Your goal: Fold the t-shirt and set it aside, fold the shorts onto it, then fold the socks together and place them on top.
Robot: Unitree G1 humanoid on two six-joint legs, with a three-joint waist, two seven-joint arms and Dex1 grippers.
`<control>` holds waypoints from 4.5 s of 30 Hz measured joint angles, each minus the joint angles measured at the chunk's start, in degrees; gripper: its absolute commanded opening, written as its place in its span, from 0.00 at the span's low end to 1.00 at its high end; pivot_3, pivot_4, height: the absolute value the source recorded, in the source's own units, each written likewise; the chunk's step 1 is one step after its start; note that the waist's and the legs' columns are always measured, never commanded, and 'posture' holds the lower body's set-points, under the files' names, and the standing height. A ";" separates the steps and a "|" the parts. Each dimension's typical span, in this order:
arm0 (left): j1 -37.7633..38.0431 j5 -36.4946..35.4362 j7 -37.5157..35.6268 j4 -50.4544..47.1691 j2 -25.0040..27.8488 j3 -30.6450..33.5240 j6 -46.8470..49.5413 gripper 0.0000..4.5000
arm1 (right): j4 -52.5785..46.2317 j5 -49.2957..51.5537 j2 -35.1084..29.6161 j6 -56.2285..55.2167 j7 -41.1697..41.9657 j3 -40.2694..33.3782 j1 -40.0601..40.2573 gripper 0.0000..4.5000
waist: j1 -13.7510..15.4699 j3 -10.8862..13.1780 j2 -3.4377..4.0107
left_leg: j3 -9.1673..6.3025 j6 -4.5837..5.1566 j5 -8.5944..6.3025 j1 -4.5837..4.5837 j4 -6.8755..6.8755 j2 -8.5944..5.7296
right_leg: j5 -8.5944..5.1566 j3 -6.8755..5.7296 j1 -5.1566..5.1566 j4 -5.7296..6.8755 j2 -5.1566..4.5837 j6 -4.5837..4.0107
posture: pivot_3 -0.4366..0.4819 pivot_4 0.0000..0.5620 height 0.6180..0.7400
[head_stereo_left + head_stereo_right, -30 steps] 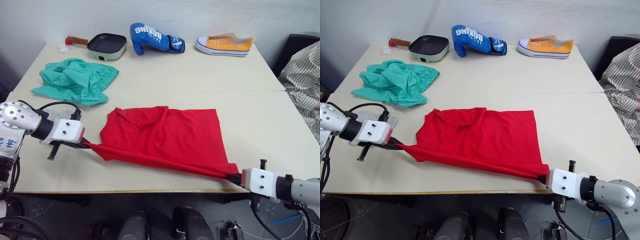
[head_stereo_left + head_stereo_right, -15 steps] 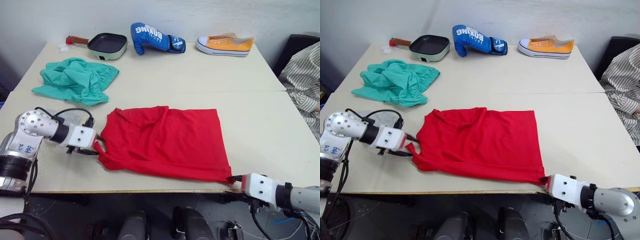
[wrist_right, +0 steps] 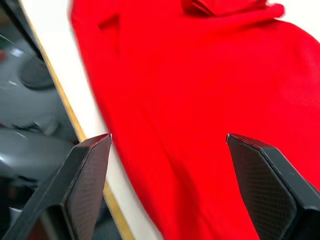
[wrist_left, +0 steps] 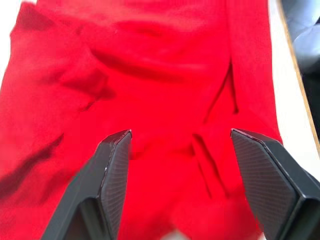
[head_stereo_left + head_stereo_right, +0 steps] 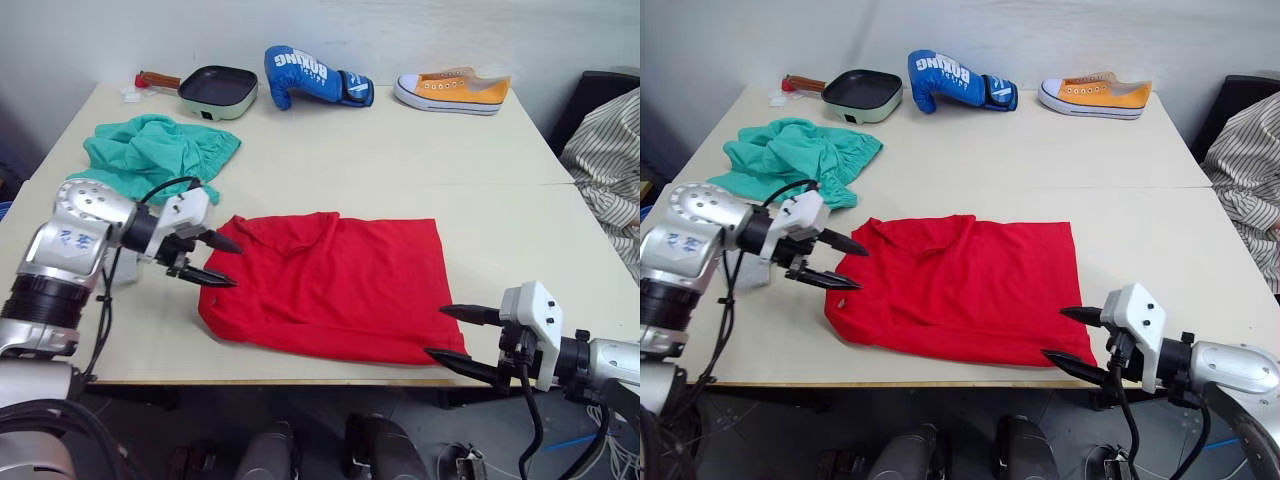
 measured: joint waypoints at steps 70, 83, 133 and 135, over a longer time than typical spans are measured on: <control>26.02 -7.52 3.84 -22.40 9.62 7.05 5.70 0.00 | -0.36 -12.97 5.39 -4.93 -7.21 11.78 3.41 0.00 | 0.17 0.09 0.21 | -1.02 -0.07 0.04 -0.37 0.03 -0.10 | -0.05 0.20 0.15 -0.32 0.05 -0.06 | 0.48 0.27 1.00; 25.83 -5.79 8.52 -16.42 6.20 13.82 0.25 0.78 | 0.10 -14.36 5.44 -5.69 -7.60 12.55 2.84 0.00 | -0.36 0.10 0.29 | -0.97 -0.18 0.13 -0.44 -0.04 -0.10 | -0.04 0.17 -0.01 -0.20 0.09 -0.05 | 0.48 0.27 1.00; 9.03 6.98 0.03 2.15 12.98 -2.13 -18.99 0.00 | -2.74 -12.02 4.50 -6.91 -5.86 13.90 1.93 0.99 | -0.28 0.13 0.26 | -0.97 -0.16 0.12 -0.50 -0.08 -0.10 | -0.04 0.14 -0.07 -0.21 0.10 -0.05 | 0.48 0.27 1.00; 9.49 7.53 0.05 2.69 11.71 -2.15 -20.86 0.05 | -2.61 -13.11 4.50 -7.39 -5.87 13.97 2.74 1.00 | -0.06 0.13 0.25 | -0.98 -0.14 0.12 -0.52 -0.07 -0.10 | -0.04 0.14 -0.07 -0.21 0.09 -0.05 | 0.48 0.27 1.00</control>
